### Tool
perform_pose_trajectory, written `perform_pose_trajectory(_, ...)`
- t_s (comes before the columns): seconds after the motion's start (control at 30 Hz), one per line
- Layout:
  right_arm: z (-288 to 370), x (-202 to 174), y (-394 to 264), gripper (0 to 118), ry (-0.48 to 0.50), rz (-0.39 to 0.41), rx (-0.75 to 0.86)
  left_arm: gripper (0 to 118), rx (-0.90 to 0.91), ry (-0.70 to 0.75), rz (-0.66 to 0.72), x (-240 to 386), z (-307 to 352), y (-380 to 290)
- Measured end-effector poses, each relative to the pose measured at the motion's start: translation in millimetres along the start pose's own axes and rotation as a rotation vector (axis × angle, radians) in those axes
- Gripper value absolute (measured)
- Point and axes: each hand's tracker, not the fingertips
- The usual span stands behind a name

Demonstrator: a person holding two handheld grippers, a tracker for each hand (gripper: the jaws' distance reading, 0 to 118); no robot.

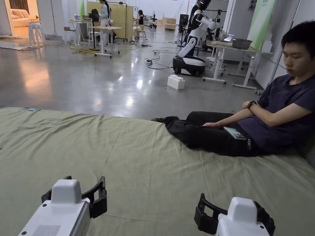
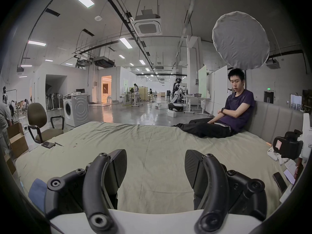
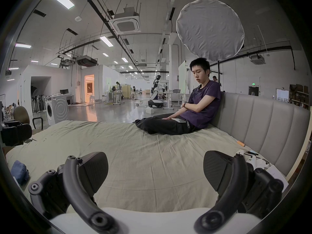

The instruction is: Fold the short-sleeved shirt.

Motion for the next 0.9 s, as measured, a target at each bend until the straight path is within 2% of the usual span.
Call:
perform_pose_trajectory(0.07, 0, -1, 1, 117, 0.029, 0.03, 0.022, 72, 0.002, -0.002, 0.03, -4, -1, 1)
perform_pose_trajectory(0.1, -2, 0, -2, 117, 0.054, -0.016, -0.01, 72, 0.012, -0.006, 0.04, -6, -1, 0)
perform_pose_trajectory(0.13, -3, 2, -1, 118, 0.06, -0.024, -0.002, 74, 0.02, -0.007, 0.044, -8, -1, 0)
perform_pose_trajectory(0.2, -3, 4, -2, 118, 0.052, -0.074, -0.029, 85, 0.025, 0.008, 0.035, -8, 0, 1)
perform_pose_trajectory(0.27, -4, 3, 0, 118, 0.032, -0.072, -0.018, 94, 0.027, 0.02, 0.011, -7, -1, 1)
perform_pose_trajectory(0.43, -7, 0, 5, 118, 0.009, -0.077, -0.013, 96, 0.053, 0.03, -0.031, -7, -2, 3)
perform_pose_trajectory(0.5, -7, -1, 8, 118, 0.027, -0.072, -0.004, 102, 0.059, 0.058, -0.055, -6, -4, 3)
perform_pose_trajectory(0.63, -9, -2, 14, 118, 0.07, -0.108, -0.04, 103, 0.059, 0.073, -0.086, -7, -7, -1)
perform_pose_trajectory(0.83, -9, -10, 18, 118, 0.011, -0.104, -0.066, 103, 0.009, 0.036, -0.016, -13, -10, -3)
perform_pose_trajectory(0.9, -8, -13, 20, 118, 0.009, -0.094, -0.078, 110, 0.011, 0.028, 0.007, -15, -9, -4)
